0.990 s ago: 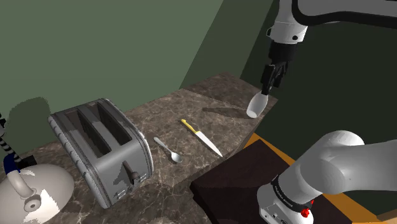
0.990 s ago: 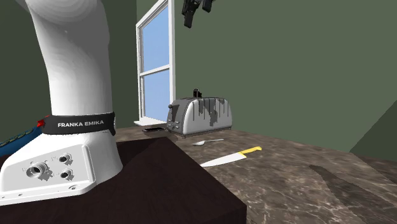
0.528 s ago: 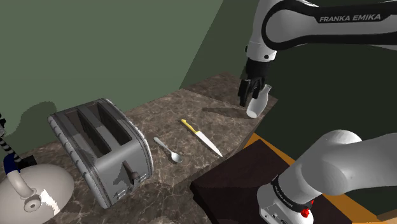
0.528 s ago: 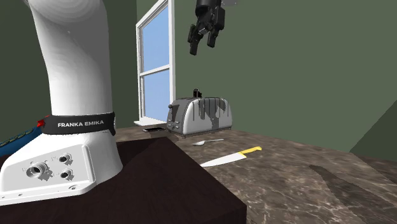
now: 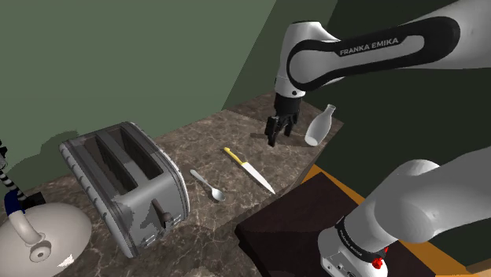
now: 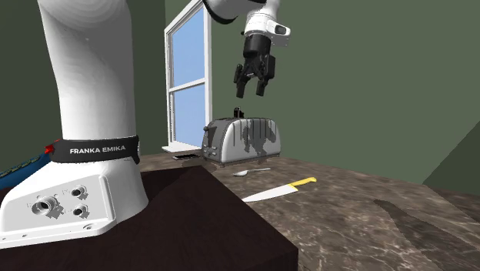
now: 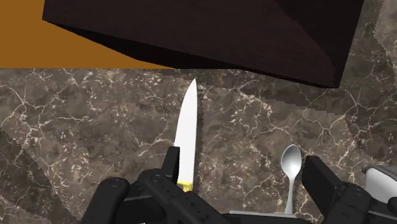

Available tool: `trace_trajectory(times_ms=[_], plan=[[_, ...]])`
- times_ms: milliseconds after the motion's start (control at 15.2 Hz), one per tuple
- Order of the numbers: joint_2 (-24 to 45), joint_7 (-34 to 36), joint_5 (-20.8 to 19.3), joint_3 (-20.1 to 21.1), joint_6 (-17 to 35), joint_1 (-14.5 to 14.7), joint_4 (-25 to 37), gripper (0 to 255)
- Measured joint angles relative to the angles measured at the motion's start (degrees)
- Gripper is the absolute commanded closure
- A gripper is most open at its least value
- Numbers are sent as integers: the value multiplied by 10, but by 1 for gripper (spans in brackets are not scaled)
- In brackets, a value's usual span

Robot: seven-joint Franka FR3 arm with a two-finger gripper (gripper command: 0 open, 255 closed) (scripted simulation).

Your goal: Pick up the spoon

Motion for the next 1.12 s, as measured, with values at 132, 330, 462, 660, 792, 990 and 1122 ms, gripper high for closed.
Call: trace_trajectory(times_ms=[132, 330, 462, 660, 792, 990, 1122], plan=[[44, 5, 9, 7, 39, 6, 7, 0], [100, 9, 20, 16, 88, 15, 18, 0], [143, 13, 28, 23, 126, 21, 25, 0], [203, 21, 38, 36, 174, 32, 42, 0], [251, 26, 41, 42, 204, 38, 63, 0], [313, 31, 45, 49, 241, 47, 93, 0], [362, 36, 45, 53, 266, 53, 120, 0]])
